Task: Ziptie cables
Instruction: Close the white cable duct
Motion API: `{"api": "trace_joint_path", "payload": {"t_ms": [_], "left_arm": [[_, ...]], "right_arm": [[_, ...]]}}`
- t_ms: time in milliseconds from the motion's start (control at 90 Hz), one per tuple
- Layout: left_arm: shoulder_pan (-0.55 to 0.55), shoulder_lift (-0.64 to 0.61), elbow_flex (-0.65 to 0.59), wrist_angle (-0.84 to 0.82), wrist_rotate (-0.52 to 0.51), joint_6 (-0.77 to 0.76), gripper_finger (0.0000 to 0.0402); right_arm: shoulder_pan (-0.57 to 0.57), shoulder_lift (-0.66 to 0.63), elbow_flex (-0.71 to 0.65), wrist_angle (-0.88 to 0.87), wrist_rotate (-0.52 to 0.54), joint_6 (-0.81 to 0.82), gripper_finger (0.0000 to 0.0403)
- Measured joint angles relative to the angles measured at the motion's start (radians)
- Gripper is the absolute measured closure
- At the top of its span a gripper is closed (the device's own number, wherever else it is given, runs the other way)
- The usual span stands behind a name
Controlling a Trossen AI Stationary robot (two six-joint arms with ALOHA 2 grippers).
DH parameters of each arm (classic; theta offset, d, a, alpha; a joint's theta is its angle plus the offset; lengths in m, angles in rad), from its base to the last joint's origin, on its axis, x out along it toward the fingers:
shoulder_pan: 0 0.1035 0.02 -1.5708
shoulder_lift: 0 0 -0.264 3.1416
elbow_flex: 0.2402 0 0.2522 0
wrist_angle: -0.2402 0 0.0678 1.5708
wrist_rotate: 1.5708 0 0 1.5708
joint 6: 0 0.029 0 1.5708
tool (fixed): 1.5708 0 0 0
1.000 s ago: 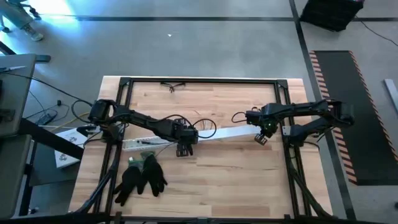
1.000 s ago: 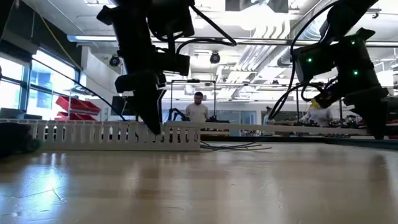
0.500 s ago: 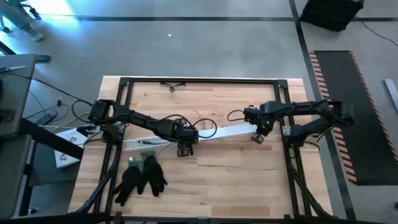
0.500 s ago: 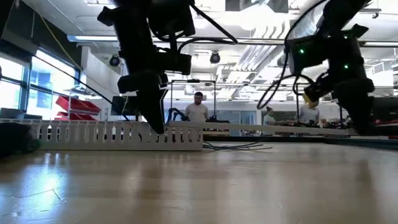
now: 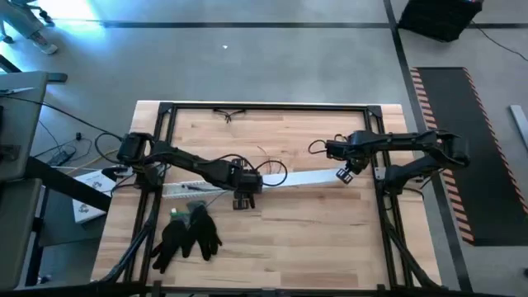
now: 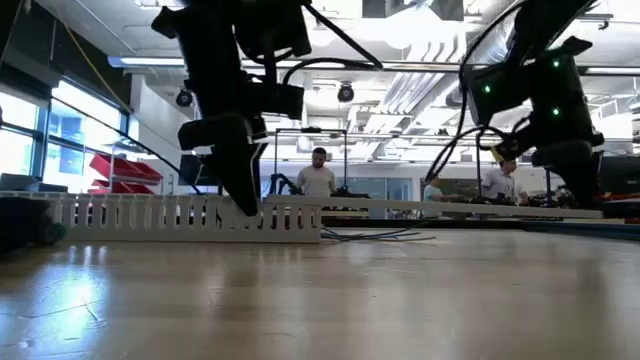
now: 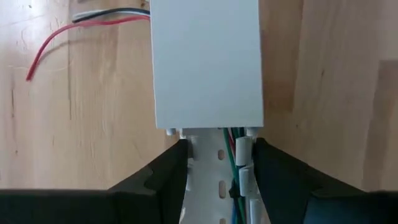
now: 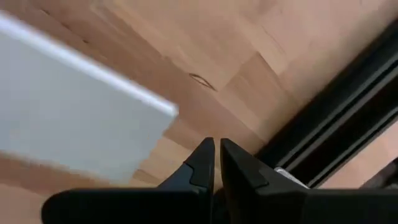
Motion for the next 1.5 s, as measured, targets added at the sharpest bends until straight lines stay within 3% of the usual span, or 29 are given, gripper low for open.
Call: {"api": "trace_joint_path", "payload": {"t_ms": [233, 522, 867, 1244, 1500], "left_arm": [[-0.004, 0.000, 0.000, -0.001, -0.013, -0.009, 0.0248], [-0.004, 0.000, -0.002, -0.030, -0.020, -0.013, 0.0248], [-0.004, 0.000, -0.001, -0.015, -0.040, -0.027, 0.0247], [-0.003, -0.003, 0.005, -0.050, -0.035, -0.005, 0.0165], [0.001, -0.039, 0.014, -0.060, -0.031, 0.000, 0.0161]], "right_arm": [[0.034, 0.000, -0.009, 0.103, -0.116, -0.031, 0.0392], [0.072, 0.001, 0.020, 0.141, -0.097, -0.057, 0.0392], [0.075, 0.000, 0.028, 0.063, -0.079, -0.017, 0.0392], [0.074, 0.000, 0.027, 0.094, -0.097, -0.032, 0.0392], [0.074, 0.000, 0.026, 0.097, -0.108, -0.049, 0.0392]]}}
